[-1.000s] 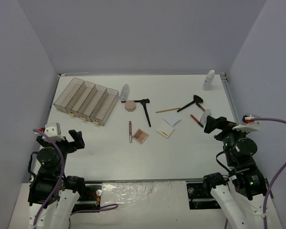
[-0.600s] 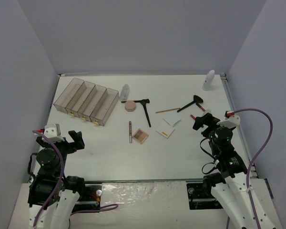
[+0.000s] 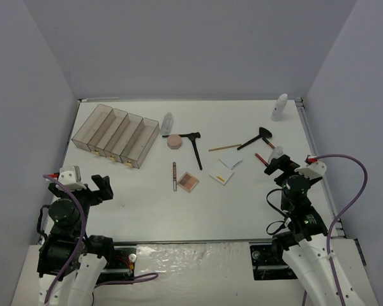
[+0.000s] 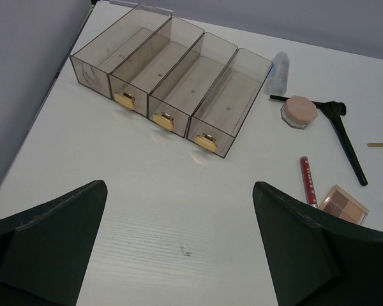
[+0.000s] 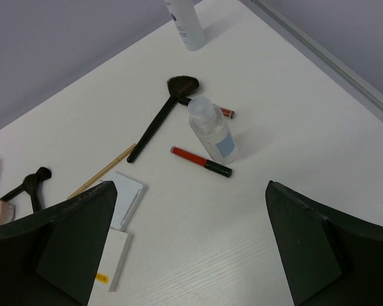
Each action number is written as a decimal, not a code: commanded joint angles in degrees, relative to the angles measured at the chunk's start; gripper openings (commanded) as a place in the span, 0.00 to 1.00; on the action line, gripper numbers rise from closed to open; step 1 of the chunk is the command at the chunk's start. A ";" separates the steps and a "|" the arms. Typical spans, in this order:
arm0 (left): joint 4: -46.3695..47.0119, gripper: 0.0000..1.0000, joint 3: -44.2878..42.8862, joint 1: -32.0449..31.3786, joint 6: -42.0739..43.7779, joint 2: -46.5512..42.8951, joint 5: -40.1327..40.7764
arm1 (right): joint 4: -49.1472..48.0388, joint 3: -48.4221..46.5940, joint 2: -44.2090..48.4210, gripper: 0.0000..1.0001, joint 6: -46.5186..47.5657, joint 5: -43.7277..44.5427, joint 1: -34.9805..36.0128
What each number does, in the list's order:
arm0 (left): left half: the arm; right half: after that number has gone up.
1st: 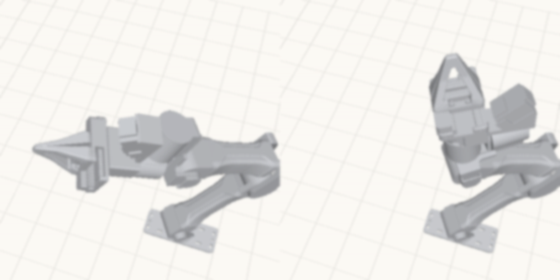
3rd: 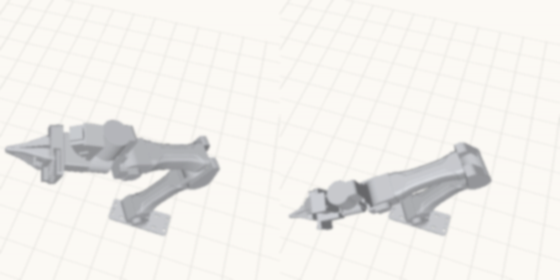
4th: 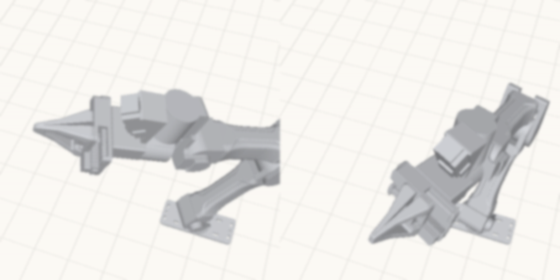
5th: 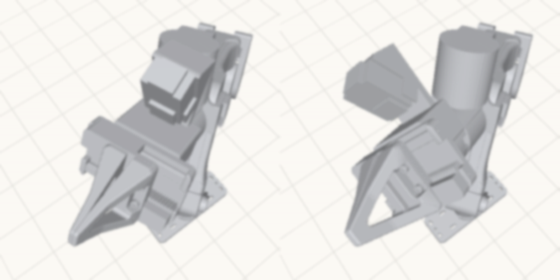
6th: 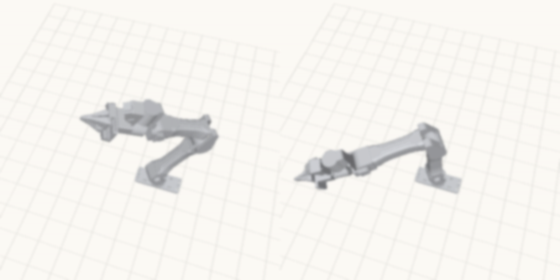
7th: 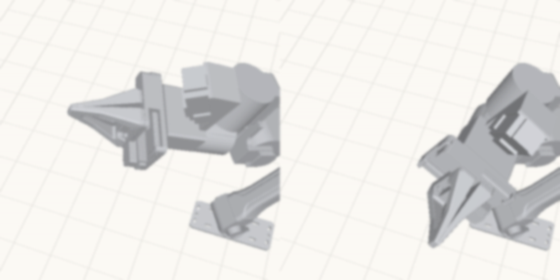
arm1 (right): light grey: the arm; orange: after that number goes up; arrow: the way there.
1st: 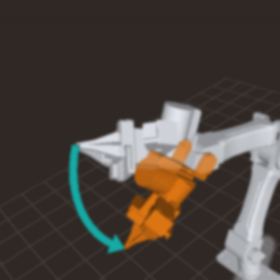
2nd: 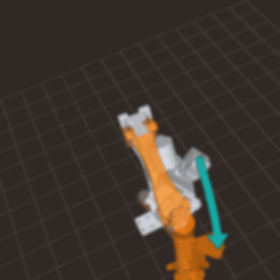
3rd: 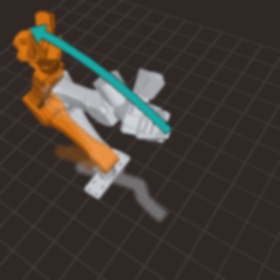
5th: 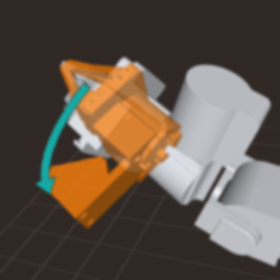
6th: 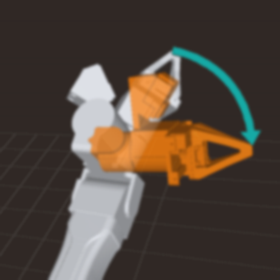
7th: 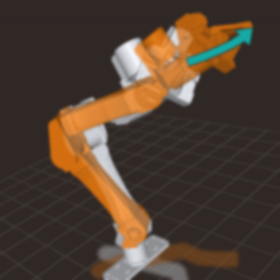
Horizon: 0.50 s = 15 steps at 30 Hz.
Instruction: Organize the makeup
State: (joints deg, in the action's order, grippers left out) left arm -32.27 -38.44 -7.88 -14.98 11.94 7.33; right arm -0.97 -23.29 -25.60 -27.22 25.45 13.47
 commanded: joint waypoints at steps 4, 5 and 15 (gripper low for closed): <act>3.94 0.97 -0.41 -0.29 1.01 0.89 -0.33 | -2.78 -1.41 0.78 1.00 1.06 5.05 -0.03; 3.92 0.97 -0.41 -0.29 1.01 0.91 -0.30 | -2.48 -1.57 0.78 1.00 1.23 5.29 -0.03; 3.71 0.97 -0.41 -0.29 1.01 1.31 -0.39 | -0.20 -2.34 1.29 1.00 1.54 6.45 -0.03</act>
State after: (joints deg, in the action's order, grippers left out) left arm -32.27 -38.44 -7.92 -14.98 11.94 7.33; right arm 0.95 -23.31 -24.59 -26.16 29.39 13.47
